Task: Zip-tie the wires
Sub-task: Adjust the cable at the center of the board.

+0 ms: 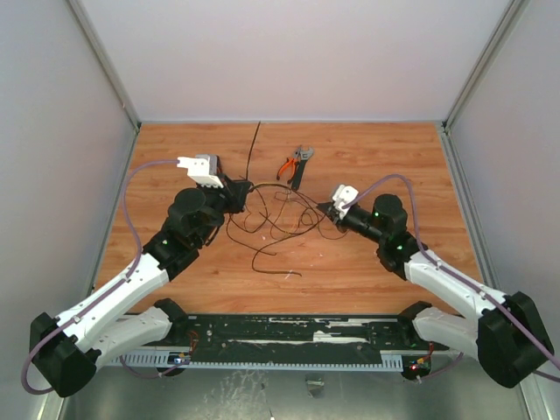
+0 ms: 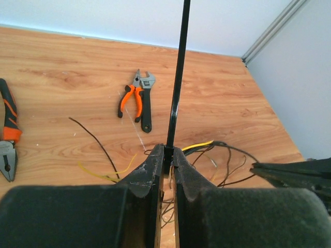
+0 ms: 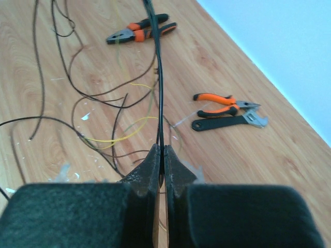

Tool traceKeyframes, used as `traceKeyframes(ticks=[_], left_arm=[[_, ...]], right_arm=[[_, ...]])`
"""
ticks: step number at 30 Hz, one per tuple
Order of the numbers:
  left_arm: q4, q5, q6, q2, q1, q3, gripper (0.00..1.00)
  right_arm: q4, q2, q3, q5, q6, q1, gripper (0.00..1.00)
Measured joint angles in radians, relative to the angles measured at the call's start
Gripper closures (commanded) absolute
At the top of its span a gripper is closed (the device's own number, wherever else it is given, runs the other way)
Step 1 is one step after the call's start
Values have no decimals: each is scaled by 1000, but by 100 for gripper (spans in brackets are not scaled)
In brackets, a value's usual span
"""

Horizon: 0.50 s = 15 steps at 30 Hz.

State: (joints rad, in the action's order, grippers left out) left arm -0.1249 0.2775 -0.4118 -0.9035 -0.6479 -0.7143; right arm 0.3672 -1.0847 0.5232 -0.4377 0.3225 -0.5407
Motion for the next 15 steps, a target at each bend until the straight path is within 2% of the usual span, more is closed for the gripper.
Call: traceKeyframes(ticks=[9, 15], left_arm=[[0, 0, 11, -13, 11, -7, 100], [-3, -3, 53, -94, 29, -111, 100]], right_arm=[[-5, 93, -16, 53, -39, 84, 100], [-13, 92, -16, 52, -45, 87, 100]])
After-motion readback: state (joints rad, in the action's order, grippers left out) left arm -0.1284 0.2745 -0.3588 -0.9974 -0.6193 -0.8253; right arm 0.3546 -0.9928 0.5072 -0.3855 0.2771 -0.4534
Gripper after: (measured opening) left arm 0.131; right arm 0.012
